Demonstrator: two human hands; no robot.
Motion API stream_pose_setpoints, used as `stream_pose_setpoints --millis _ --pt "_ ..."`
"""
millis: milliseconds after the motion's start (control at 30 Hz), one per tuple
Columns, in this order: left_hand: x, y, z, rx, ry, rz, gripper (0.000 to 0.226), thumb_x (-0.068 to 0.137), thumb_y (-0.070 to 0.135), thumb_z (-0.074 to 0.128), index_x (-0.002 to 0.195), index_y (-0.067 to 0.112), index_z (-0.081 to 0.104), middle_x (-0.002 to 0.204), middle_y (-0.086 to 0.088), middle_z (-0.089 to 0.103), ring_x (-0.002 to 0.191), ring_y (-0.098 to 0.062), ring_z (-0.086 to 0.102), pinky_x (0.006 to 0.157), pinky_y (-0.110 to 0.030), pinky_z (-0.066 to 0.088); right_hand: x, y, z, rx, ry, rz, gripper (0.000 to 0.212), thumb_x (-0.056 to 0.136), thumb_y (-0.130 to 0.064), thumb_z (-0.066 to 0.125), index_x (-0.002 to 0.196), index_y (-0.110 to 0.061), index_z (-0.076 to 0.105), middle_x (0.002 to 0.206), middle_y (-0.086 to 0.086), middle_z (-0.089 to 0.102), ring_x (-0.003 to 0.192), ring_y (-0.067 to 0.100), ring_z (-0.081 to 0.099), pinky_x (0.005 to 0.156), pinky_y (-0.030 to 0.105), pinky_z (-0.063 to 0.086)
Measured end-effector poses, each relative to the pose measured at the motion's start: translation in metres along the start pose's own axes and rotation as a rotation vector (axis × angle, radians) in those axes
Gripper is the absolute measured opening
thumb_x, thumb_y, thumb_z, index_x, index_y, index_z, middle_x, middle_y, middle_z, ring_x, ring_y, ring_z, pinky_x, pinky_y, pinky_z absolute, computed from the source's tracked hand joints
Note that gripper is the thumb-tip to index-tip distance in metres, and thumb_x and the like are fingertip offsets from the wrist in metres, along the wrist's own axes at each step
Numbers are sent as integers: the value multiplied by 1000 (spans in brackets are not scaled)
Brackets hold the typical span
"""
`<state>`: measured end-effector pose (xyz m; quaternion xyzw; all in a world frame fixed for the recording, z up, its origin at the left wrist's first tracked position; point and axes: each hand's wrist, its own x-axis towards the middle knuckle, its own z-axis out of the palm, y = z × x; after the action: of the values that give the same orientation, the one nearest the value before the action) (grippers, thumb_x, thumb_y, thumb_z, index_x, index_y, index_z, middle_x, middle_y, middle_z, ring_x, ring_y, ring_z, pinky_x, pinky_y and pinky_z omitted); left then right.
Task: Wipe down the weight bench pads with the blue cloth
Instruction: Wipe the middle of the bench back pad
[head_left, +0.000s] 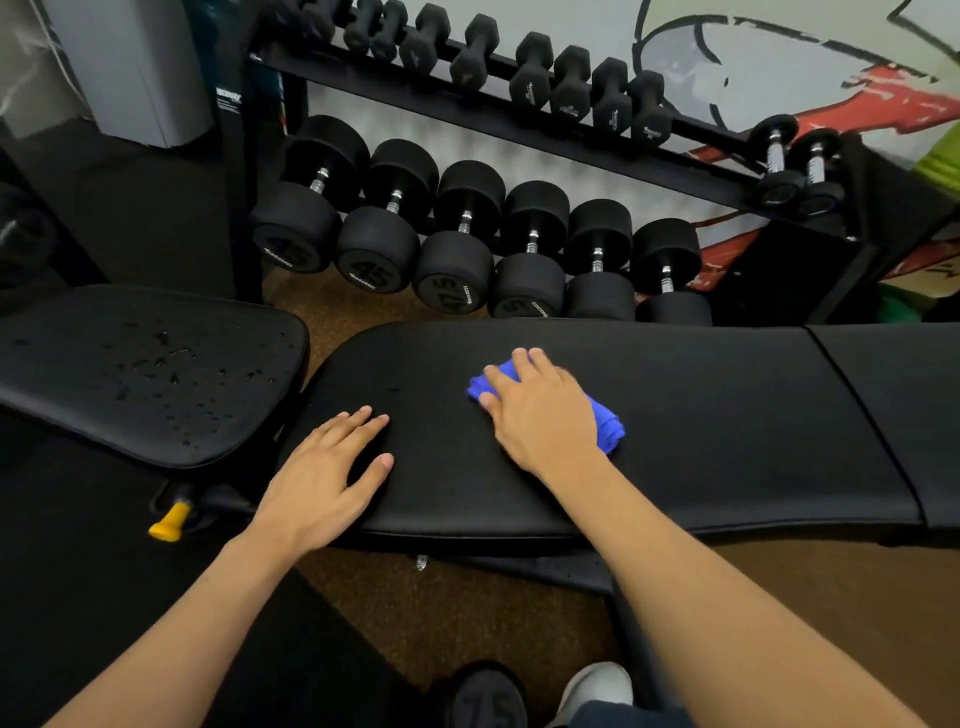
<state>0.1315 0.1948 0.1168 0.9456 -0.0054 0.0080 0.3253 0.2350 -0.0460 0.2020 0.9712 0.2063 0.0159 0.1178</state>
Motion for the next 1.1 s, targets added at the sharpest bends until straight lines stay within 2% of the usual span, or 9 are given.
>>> stream_pose_setpoints --millis 133,233,367,500,667,800,933,1000,1100 --pt "2 -5 -9 7 27 -43 78 90 75 20 156 36 36 164 11 30 151 -12 25 124 -35 23 -49 -22 -6 81 -42 -273 54 105 -55 27 151 -31 42 161 5 35 150 24 28 118 41 30" --pt "-5 -15 -14 8 76 -101 79 92 74 19 157 33 35 164 10 29 151 -12 24 125 -36 21 -26 8 -9 48 -92 -195 57 105 -56 23 157 -31 31 166 0 24 153 20 18 122 36 20" --pt "-23 -29 -18 -8 103 -133 74 96 73 22 158 33 33 165 12 27 153 -9 17 124 -29 15 48 7 -1 -28 -41 -13 57 106 -53 17 157 -30 29 165 7 24 153 27 17 119 39 25" --pt "-29 -43 -21 27 95 -149 67 100 65 29 159 33 29 166 13 21 154 -6 12 120 -23 9 70 -59 9 6 -80 -116 58 105 -56 15 156 -33 30 165 6 23 153 32 13 118 43 25" --pt "-17 -42 -26 -25 104 -152 65 102 59 37 160 32 27 167 13 19 153 -6 14 119 -23 13 -3 -91 1 73 -136 -344 58 103 -63 17 155 -43 29 167 -7 18 155 24 12 122 41 19" --pt "-10 -37 -26 -14 102 -136 66 103 59 35 161 30 24 168 12 17 154 -6 10 119 -19 6 19 -41 1 15 -77 -207 68 94 -68 7 149 -47 40 162 -9 31 150 22 27 118 39 29" --pt "-13 -34 -12 29 51 -106 66 104 60 30 161 28 22 169 9 15 155 -9 8 123 -22 4 86 -43 12 25 -64 -26 53 104 -59 23 153 -42 34 165 -2 26 150 27 23 114 42 32" --pt "-12 -37 -8 71 44 -100 67 104 61 28 162 27 22 169 8 14 156 -10 8 125 -25 5 96 -67 14 30 -68 -47 52 105 -56 24 153 -39 34 165 1 25 149 29 24 111 43 33" --pt "-3 -38 -14 61 75 -131 69 104 61 31 162 25 22 169 7 15 156 -10 8 124 -25 6 68 -86 10 20 -90 -216 53 104 -58 23 153 -41 33 166 -1 23 151 26 21 114 41 30"
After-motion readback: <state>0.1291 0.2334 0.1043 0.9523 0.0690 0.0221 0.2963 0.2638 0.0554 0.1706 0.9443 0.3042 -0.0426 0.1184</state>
